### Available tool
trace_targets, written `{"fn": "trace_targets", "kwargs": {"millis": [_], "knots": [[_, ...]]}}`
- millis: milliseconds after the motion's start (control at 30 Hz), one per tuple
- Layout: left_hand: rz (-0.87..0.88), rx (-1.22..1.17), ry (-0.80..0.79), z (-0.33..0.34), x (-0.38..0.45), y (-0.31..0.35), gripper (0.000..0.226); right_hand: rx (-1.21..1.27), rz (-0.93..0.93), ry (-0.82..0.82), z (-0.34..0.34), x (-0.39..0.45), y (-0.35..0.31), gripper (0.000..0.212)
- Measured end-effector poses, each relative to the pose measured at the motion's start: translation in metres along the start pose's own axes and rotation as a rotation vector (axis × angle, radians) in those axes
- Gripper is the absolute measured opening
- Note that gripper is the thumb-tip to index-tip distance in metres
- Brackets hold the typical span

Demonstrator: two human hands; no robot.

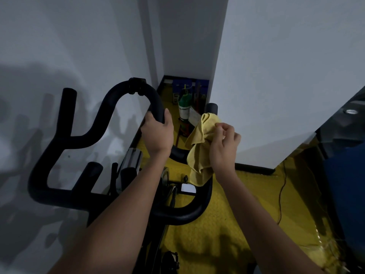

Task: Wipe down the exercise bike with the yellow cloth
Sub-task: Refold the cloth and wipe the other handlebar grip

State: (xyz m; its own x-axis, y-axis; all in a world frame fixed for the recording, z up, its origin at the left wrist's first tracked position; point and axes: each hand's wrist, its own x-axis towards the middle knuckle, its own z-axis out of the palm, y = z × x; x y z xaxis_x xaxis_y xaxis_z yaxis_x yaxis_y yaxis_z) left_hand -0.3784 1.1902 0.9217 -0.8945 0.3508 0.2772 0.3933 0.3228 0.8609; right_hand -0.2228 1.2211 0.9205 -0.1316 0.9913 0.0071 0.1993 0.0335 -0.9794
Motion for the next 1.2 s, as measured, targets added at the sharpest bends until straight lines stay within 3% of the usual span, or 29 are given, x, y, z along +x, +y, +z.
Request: {"fn": "trace_targets", "kwargs": {"millis": [67,167,267,467,567,667,833,933,1033,1100,1200], "knots": [[-0.003,0.003,0.000,0.000,0.000,0.000,0.043,-0.014,0.007,-0.040,-0.004,0.002,0.001,0.025],[-0.007,0.000,-0.005,0.000,0.001,0.001,0.041,-0.087,0.061,-0.118,-0.012,0.008,-0.005,0.054],[0.000,0.001,-0.008,0.000,0.000,0.000,0.040,-0.108,0.051,-0.106,-0.023,0.016,-0.013,0.062],[0.006,0.003,-0.010,-0.001,0.001,0.000,0.040,-0.274,-0.217,-0.162,-0.041,0.012,-0.007,0.061],[0.010,0.000,-0.010,-0.001,0.000,0.001,0.039,-0.287,-0.262,-0.289,-0.048,0.009,-0.001,0.048],[0.001,0.007,-0.013,-0.002,0.000,0.001,0.039,-0.317,-0.261,-0.316,-0.056,0.012,0.001,0.030],[0.001,0.001,-0.016,-0.002,-0.001,0.002,0.039,-0.094,-0.132,-0.320,-0.056,0.011,-0.001,0.017],[0.002,0.003,-0.017,-0.002,-0.001,0.002,0.040,-0.161,-0.113,-0.246,-0.050,0.010,-0.003,0.036],[0.003,-0.002,-0.019,-0.002,0.000,0.002,0.041,-0.180,-0.070,-0.222,-0.049,0.013,-0.002,0.028],[0.000,0.000,-0.020,-0.002,0.000,0.002,0.041,-0.108,0.016,-0.305,-0.053,0.015,-0.004,0.019],[0.002,0.002,-0.023,-0.003,0.001,0.002,0.041,-0.122,0.075,-0.470,-0.064,0.020,-0.006,0.043]]}}
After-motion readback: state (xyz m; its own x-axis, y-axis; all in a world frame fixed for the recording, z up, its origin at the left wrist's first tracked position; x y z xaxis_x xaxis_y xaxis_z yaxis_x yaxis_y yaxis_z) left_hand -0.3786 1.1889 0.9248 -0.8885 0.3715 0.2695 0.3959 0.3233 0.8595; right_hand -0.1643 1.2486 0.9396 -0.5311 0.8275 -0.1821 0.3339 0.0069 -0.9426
